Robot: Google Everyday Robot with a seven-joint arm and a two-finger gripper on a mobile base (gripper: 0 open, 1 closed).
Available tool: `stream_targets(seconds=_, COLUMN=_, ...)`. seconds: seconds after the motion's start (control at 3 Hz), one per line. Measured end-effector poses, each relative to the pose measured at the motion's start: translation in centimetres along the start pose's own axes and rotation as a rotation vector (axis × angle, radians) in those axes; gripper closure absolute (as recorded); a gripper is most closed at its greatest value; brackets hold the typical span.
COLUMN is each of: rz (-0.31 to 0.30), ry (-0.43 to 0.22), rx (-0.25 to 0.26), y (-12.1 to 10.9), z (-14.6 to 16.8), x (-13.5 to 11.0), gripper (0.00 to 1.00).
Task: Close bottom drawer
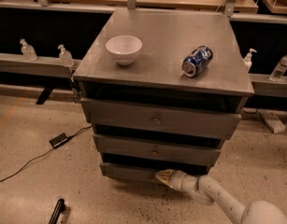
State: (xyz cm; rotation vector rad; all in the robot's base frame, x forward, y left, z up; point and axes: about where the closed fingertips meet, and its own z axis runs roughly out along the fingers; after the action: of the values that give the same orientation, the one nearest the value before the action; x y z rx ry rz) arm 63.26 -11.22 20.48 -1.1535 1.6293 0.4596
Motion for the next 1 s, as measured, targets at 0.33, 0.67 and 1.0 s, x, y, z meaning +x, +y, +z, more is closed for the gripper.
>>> stream_targets(seconds=0.33, rz=0.005, ry=-0.012, rx=-0.031, y=2.2, z=0.0, x=1.5, gripper=1.00)
stream_targets(seconds=0.67, rz=0.008, ry=-0.031, rx=-0.060, y=4.6, z=-0.1, x=3.0, gripper=1.00)
stream_targets(seconds=1.0, rz=0.002, ry=-0.054, rx=-0.060, y=5.3, z=-0.1, x=3.3, gripper=1.00)
